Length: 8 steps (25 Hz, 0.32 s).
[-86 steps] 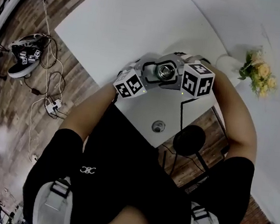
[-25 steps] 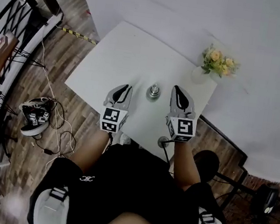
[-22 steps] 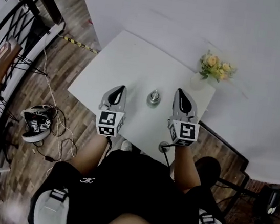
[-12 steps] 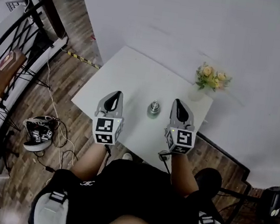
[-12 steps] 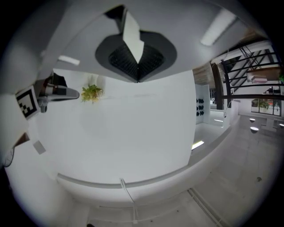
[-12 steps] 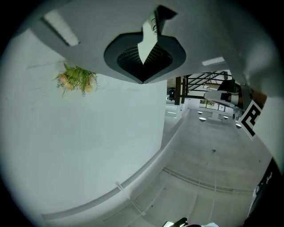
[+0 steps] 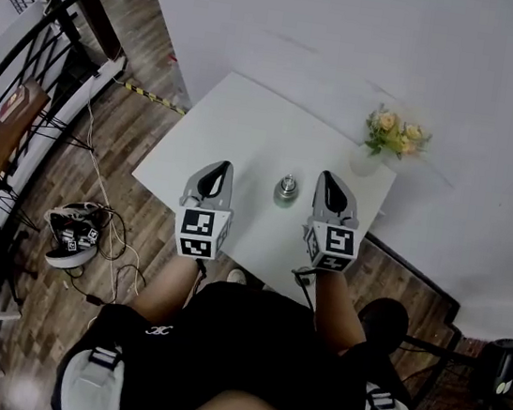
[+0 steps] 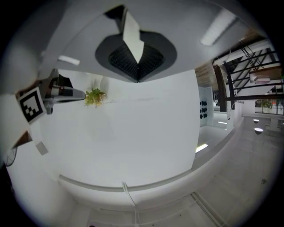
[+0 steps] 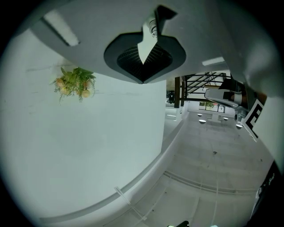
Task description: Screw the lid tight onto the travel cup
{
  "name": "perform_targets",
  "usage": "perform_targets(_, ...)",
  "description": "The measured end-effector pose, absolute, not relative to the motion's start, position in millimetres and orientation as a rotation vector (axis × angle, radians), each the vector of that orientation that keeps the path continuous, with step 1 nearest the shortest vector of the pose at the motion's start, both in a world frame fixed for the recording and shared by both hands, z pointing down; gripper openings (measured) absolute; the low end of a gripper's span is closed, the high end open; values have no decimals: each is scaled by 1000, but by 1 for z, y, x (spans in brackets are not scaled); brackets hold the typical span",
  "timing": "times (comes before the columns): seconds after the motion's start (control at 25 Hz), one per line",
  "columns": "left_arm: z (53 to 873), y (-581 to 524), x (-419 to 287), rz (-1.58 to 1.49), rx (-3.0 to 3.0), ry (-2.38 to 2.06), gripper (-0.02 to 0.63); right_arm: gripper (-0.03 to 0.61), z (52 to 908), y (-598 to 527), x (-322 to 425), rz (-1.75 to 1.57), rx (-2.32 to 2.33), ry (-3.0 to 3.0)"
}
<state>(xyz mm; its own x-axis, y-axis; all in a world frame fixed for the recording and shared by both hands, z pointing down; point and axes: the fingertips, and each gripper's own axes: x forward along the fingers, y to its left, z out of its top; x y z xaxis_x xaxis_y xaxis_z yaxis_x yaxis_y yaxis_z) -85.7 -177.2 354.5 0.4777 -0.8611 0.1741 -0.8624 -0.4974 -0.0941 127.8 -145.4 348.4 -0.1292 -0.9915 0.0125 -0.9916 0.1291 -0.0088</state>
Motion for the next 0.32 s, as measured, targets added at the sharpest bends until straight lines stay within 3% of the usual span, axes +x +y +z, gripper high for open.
perform_targets(0.32, 354, -187, -86, 312, 2738, -1550, 54, 4, 353, -156, 117, 41, 2053, -2365)
